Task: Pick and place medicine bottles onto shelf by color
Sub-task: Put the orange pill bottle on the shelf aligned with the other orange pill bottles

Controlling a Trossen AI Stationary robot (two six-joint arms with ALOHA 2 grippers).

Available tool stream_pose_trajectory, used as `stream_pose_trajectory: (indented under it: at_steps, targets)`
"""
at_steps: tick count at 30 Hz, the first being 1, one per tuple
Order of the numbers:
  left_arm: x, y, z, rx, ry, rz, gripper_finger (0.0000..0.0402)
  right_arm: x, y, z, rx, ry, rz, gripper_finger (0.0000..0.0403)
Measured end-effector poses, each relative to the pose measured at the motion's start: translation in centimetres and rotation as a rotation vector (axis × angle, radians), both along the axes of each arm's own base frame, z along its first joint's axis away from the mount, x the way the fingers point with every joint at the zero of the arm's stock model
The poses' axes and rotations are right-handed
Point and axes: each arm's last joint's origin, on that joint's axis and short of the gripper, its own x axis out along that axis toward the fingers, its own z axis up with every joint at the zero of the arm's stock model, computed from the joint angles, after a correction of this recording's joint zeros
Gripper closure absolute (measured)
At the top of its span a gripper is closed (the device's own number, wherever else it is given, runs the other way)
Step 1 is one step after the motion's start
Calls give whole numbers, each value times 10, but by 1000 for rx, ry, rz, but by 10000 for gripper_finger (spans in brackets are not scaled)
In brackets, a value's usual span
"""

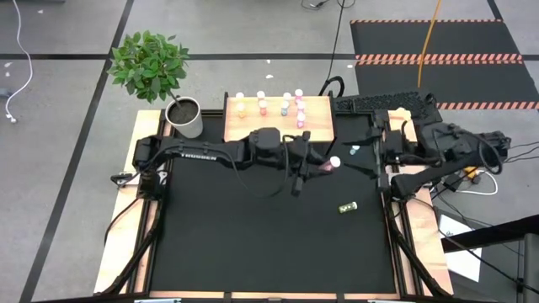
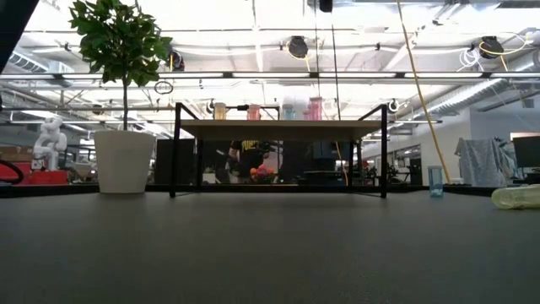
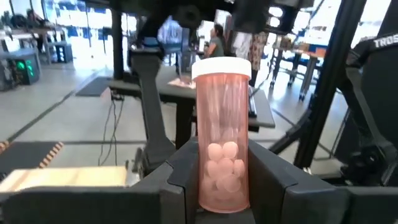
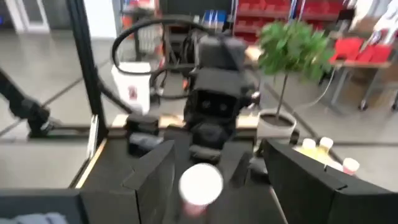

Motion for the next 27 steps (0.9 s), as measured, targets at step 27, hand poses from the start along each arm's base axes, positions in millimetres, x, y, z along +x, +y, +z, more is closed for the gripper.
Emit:
stream_pose_trajectory:
  at_steps: [27]
  targets:
    - [-1, 14, 6, 31, -67, -9, 298, 21, -20, 5, 133, 153, 38, 252]
